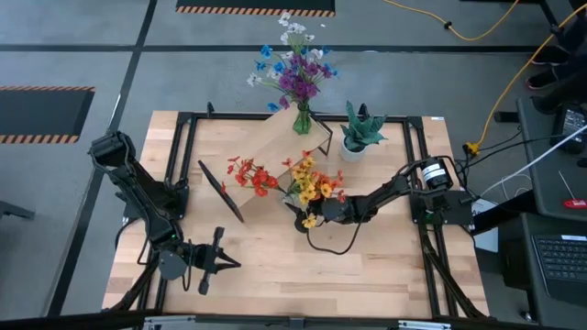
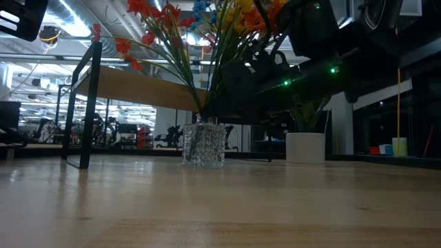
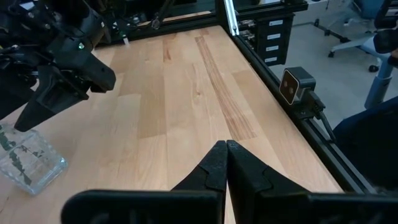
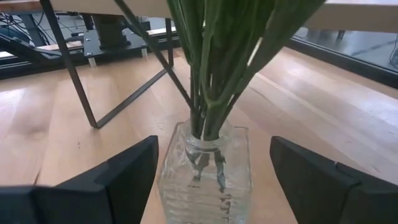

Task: Pick and place flowers into a vace then onto a shelf
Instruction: Put the transparent vase with flowers on the shelf

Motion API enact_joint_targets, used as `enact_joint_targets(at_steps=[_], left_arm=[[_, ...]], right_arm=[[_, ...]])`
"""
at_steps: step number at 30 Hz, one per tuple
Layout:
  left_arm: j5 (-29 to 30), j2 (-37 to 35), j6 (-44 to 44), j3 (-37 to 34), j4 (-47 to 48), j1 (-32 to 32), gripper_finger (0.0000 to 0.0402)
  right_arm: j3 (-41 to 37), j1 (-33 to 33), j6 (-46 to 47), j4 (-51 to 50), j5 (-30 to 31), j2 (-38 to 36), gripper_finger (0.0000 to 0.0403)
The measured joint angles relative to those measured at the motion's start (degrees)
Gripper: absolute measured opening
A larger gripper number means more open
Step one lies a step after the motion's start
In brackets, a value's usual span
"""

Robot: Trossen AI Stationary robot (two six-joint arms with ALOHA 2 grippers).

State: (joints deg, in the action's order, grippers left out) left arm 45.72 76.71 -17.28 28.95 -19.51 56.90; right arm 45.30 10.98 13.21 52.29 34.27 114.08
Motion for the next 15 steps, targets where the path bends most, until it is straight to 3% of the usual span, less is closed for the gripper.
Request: enact_joint_targets(at_steps=[6,15], left_arm=[[0.69,0.00,0.02,0.00,0.00,-0.01,0.0002],[0.87,0.00,0.04,0.02,0.00,-0.02,0.0002]], right_arm=[[0.09,-0.51,-0.07,-0.17,-1.34,0.00,0.0308],[6.62,-1.41,-1.88,-8.36,-1.31,2.39,0.0308]])
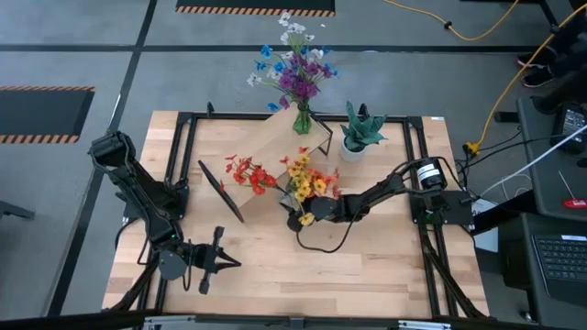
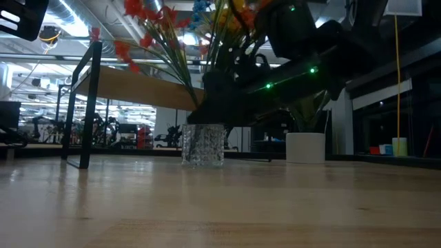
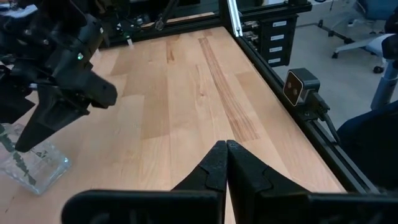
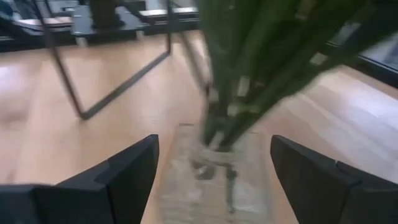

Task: Pick and place flowers into a vace then onto a shelf
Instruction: Put the transparent vase with flowers on the shelf

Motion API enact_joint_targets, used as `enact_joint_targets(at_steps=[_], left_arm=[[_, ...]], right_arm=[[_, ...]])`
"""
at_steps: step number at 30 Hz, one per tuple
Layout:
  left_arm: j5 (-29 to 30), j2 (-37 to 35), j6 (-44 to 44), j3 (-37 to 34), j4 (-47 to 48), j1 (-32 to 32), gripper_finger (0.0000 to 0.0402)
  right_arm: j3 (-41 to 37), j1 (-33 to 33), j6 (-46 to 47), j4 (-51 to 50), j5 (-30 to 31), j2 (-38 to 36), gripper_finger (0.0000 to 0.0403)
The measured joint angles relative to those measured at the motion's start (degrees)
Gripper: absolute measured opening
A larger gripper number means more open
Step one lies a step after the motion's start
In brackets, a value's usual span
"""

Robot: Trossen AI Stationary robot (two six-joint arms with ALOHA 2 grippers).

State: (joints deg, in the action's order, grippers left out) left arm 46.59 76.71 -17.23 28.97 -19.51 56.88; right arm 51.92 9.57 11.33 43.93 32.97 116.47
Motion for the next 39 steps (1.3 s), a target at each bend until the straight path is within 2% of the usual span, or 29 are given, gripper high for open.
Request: enact_joint_targets(at_steps=[23,28,37,39], left_arm=[[0.00,0.00,0.46,0.00,0.00,0.00,0.0004],[0.22,0.00,0.47,0.00,0.00,0.01,0.0002],[0.31,0.00,0.46,0.00,0.00,0.01,0.0003],[0.33,0.00,0.46,0.00,0.00,0.00,0.0002]], right_arm=[[-0.09,-0.86,0.20,2.05,0.99,0.21,0.0299],[-0.09,-0.86,-0.57,1.90,0.99,0.21,0.0255],[-0.11,-0.84,-1.20,1.28,0.94,0.21,0.0134],[-0.10,-0.84,-1.24,1.28,0.94,0.21,0.0118]])
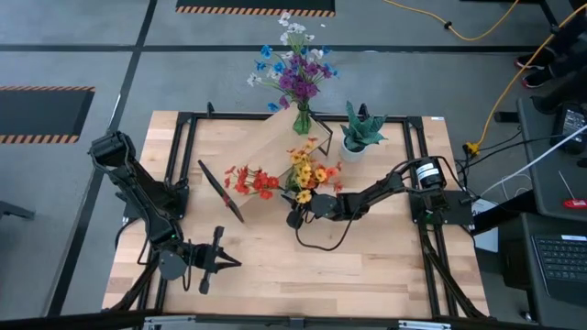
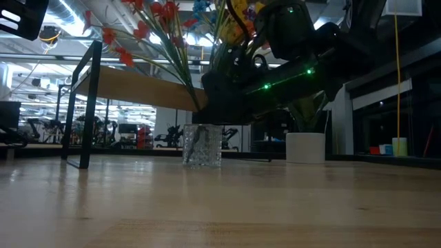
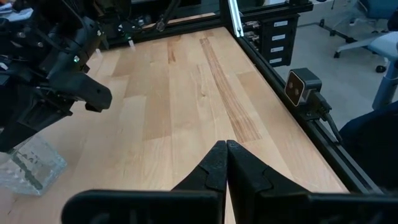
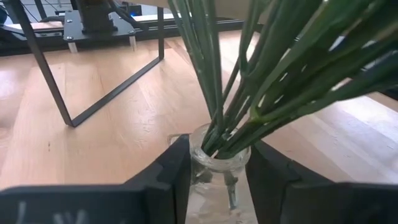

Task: Pick and place flowers into a vace then onto a shelf
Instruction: Put the transparent vase with flowers on the shelf

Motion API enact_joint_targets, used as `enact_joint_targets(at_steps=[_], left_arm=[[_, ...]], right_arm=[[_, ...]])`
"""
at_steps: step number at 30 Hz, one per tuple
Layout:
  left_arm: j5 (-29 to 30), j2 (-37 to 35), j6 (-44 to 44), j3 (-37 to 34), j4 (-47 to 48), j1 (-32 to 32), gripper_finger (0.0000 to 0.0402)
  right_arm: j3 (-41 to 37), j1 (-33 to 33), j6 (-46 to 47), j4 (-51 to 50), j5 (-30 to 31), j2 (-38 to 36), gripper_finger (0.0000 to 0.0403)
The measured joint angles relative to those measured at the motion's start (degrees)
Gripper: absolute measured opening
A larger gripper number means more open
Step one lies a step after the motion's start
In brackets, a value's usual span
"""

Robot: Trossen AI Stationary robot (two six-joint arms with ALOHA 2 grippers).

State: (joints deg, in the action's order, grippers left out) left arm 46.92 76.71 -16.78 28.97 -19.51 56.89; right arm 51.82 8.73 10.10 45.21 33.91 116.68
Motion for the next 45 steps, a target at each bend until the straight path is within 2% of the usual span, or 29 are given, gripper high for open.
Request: enact_joint_targets(at_steps=[14,19,27,36,41,45], left_arm=[[0.02,0.00,0.00,0.00,0.00,0.00,0.0005],[0.72,0.00,0.00,0.00,0.00,0.02,0.0005],[1.42,0.00,0.00,0.00,-0.02,0.00,0.0003],[1.39,0.00,0.00,0.00,-0.04,0.06,0.0003],[1.53,0.00,0.00,0.00,-0.30,1.17,0.0003],[1.89,0.00,-0.43,0.00,-0.72,1.72,0.0002]], right_arm=[[-0.01,0.89,-0.52,-0.02,0.09,-0.03,0.0118],[-0.03,2.28,-1.66,-1.16,1.92,-0.94,0.0118],[-0.05,3.97,-0.03,-11.87,2.36,-7.88,0.0118],[-0.03,5.80,-0.14,-17.87,2.44,-14.42,0.0118],[-0.05,6.57,-0.14,-24.36,4.46,-20.10,0.0118],[-0.03,6.69,-2.33,-24.28,3.58,-24.41,0.0118]])
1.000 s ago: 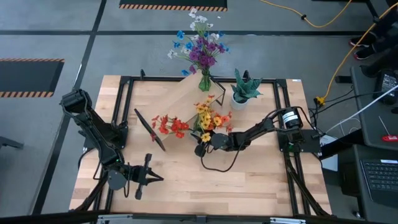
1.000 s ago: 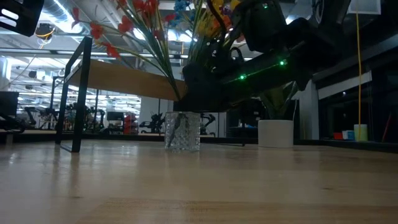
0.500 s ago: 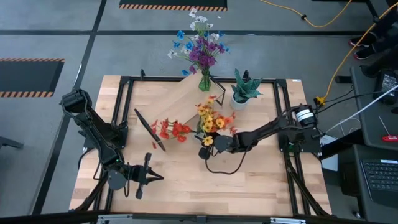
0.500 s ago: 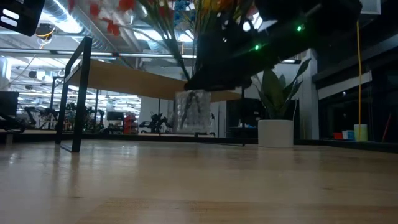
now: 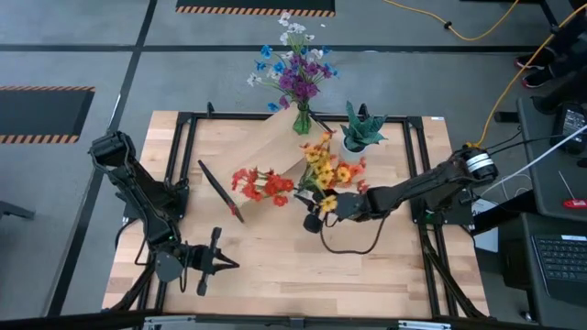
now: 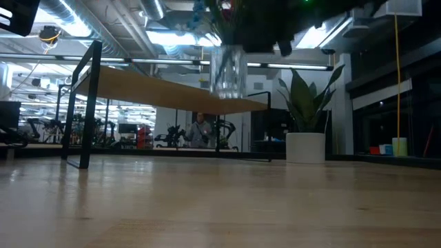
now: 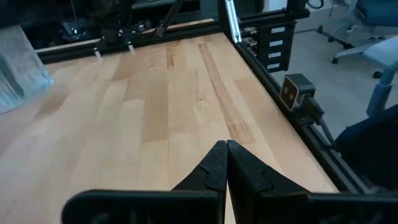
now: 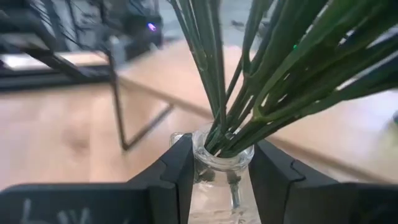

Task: Pick and place flowers into a vace then onto a shelf
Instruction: Put the transparent vase with flowers on the shelf

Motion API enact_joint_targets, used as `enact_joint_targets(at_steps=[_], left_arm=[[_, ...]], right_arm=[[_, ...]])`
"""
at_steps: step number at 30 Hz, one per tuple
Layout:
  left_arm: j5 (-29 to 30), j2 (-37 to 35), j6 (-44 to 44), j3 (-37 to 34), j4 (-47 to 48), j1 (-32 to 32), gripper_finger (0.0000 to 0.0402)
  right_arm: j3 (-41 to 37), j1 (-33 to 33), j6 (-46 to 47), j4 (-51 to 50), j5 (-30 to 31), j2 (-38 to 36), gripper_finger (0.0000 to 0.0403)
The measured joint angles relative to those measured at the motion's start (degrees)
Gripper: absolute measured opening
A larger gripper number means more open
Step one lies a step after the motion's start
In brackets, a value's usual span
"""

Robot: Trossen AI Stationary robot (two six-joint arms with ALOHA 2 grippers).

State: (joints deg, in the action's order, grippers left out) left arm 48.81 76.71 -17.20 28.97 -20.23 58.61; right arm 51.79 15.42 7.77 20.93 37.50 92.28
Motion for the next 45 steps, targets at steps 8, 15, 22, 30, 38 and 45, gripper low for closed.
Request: enact_joint_targets(at_steps=[8,15,22,30,38,45], left_arm=[[-0.01,0.00,-0.14,0.00,-1.05,-0.01,0.0002],[0.08,0.00,-0.13,0.00,-2.22,-0.26,0.0005],[1.34,0.00,-0.14,0.00,-2.36,-0.26,0.0003],[2.69,0.00,-2.45,0.00,-2.48,-0.26,0.0003],[3.18,0.00,-2.59,0.00,-2.34,-0.26,0.0005],[5.65,0.00,-2.39,0.00,-2.29,-0.26,0.0003]], right_arm=[[5.56,-1.18,-6.64,-1.43,-9.16,-3.00,0.0118],[10.20,-8.11,-6.79,-3.79,-19.45,-1.93,0.0118],[10.40,-12.39,-6.96,1.12,-24.07,1.90,0.0118],[17.50,-14.64,-9.97,1.51,-24.03,9.02,0.0118],[31.62,-16.17,-12.80,-8.87,-24.32,17.56,0.0118],[33.22,-18.32,-10.95,-7.81,-26.64,20.17,0.0118]])
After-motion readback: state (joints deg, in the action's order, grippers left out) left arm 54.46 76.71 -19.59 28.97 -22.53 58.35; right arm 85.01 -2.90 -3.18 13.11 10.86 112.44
